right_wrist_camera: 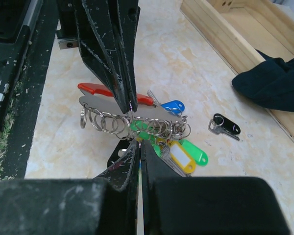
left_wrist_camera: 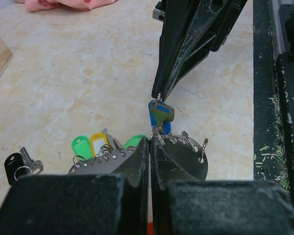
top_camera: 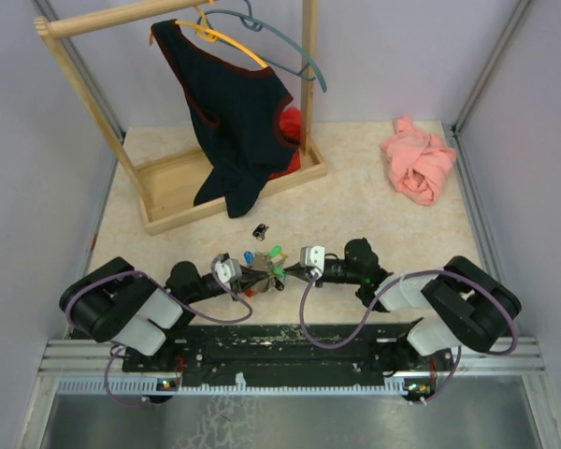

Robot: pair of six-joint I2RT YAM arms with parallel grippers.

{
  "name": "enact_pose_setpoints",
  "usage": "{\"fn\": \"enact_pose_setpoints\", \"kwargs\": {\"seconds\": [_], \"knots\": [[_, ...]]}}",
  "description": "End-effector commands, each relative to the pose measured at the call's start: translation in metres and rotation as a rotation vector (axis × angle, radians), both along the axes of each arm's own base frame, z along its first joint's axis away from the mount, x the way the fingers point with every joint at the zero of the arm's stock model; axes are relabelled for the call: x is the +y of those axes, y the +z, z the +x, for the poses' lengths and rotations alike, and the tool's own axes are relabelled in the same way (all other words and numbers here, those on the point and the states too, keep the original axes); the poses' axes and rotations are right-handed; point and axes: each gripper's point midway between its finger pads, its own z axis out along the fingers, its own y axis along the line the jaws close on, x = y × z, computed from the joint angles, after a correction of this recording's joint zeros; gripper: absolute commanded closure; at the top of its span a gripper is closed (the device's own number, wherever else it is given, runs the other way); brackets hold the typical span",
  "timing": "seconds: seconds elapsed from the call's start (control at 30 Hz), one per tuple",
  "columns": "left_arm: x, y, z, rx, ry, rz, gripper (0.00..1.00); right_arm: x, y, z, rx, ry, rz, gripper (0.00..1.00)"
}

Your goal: Put the keys on the keyring

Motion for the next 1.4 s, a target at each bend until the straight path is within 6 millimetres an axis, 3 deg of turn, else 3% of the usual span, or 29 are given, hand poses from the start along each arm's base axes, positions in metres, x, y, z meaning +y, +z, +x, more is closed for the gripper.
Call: {"fn": "enact_pose_setpoints", "kwargs": {"seconds": [0.0,0.3,1.37], "knots": [[0.004,0.022,0.000,-0.030,0.039,-0.103,0.99,0.011,0.023,-0.003,-0.036,0.053,0.085,1.00],[0.006,0.027,-0.006,-0.035,0.032,-0.136,0.99,0.018,0.025,-0.002,-0.033,0.083,0.097,1.00],[0.002,0.026,-0.013,-0.049,-0.025,-0.129,0.99,0.034,-0.002,-0.006,0.007,0.201,0.048,1.00]]}}
